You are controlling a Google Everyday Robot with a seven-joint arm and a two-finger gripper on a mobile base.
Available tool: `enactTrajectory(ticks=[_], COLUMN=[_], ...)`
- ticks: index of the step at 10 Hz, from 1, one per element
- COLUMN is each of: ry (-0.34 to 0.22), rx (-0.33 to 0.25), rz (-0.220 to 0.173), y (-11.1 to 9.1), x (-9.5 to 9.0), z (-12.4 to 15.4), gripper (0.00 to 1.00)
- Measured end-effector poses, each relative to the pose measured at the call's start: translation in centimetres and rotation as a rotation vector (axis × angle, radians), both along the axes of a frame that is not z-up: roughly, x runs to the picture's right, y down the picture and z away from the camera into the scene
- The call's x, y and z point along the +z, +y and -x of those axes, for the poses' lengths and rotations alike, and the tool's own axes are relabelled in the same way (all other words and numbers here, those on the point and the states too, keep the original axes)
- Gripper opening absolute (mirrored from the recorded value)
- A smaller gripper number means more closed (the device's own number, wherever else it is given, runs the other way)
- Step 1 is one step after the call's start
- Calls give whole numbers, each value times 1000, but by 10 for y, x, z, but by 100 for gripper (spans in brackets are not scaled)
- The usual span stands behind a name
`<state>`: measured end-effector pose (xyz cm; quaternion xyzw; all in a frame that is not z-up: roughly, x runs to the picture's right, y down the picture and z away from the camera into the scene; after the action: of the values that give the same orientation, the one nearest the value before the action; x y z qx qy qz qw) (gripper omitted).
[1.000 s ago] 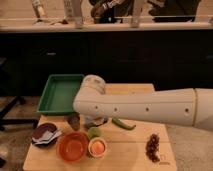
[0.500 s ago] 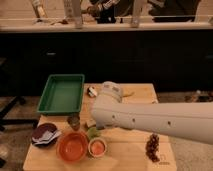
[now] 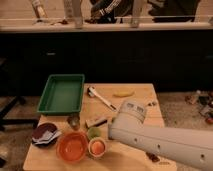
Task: Place sponge in table surface
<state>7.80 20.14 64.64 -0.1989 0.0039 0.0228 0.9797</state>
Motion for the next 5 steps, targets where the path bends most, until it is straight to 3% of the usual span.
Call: enactTrajectory(ticks=[5], ry=[8], rx=[36], rz=[49], y=[16], x=[20], z=[-18], gripper=[0])
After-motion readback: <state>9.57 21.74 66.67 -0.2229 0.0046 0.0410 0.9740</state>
